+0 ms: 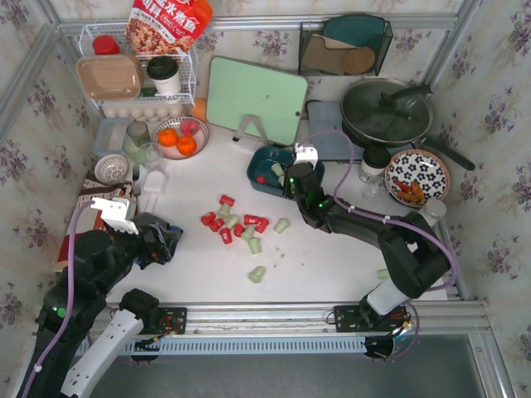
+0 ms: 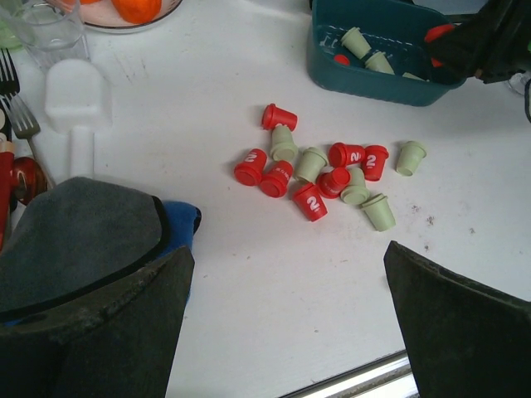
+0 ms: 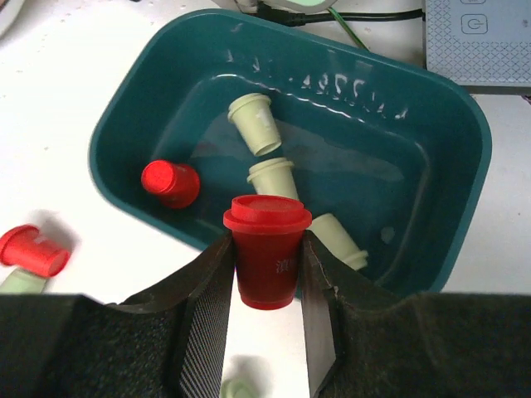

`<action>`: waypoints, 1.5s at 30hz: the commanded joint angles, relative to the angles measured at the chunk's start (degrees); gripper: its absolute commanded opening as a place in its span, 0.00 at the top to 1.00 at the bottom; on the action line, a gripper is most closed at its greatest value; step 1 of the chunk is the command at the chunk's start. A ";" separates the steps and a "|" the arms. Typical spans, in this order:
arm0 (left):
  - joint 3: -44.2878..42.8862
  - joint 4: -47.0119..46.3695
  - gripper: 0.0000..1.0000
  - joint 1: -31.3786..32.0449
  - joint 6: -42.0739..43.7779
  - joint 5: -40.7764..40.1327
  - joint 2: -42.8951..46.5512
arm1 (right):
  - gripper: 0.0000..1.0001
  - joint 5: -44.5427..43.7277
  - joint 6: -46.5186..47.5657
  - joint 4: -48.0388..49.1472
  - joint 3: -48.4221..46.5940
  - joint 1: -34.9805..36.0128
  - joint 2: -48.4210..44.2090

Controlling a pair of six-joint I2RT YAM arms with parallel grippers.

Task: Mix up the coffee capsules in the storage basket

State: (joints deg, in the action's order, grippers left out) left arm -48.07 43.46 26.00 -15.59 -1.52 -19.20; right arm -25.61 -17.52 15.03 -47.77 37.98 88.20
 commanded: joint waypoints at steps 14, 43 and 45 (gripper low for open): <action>-0.67 -0.94 0.01 -0.59 0.35 1.49 -4.14 | 0.44 7.28 0.95 2.68 -1.80 -5.38 6.91; -2.31 3.64 0.07 -6.58 -2.66 -1.95 -23.75 | 0.35 7.80 10.39 19.80 28.08 -6.16 -24.84; -2.74 4.05 0.10 -6.57 -3.40 -0.18 -24.35 | 0.35 8.27 10.11 19.64 28.25 -6.21 -25.23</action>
State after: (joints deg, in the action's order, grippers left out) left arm -49.69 47.00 19.51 -18.98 -6.13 -42.74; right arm -17.08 -7.53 29.78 -19.81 31.77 63.79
